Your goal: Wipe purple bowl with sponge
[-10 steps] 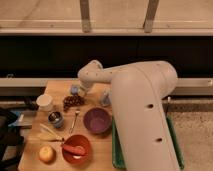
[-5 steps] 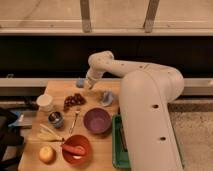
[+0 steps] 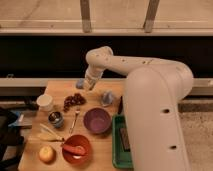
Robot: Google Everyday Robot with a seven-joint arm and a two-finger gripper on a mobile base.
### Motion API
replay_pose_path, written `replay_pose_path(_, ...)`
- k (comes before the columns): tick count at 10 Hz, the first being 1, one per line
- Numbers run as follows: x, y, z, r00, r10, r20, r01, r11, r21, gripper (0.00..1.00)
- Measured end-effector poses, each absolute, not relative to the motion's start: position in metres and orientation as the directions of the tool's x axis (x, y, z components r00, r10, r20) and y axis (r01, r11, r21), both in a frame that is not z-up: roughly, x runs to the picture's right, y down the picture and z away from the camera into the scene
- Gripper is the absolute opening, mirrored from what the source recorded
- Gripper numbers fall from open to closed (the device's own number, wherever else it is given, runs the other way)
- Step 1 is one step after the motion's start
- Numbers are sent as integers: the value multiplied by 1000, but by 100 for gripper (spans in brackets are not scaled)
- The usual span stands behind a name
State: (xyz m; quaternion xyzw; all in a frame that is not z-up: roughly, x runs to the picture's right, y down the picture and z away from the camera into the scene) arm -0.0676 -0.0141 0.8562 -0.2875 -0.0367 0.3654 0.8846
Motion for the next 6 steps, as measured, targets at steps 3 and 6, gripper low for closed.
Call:
replay_pose_path(3,-31,21,829,692,701,-175,-668,529,-523,0)
replay_pose_path(6,7,63,807,619,755,-216,-734,458,-502,0)
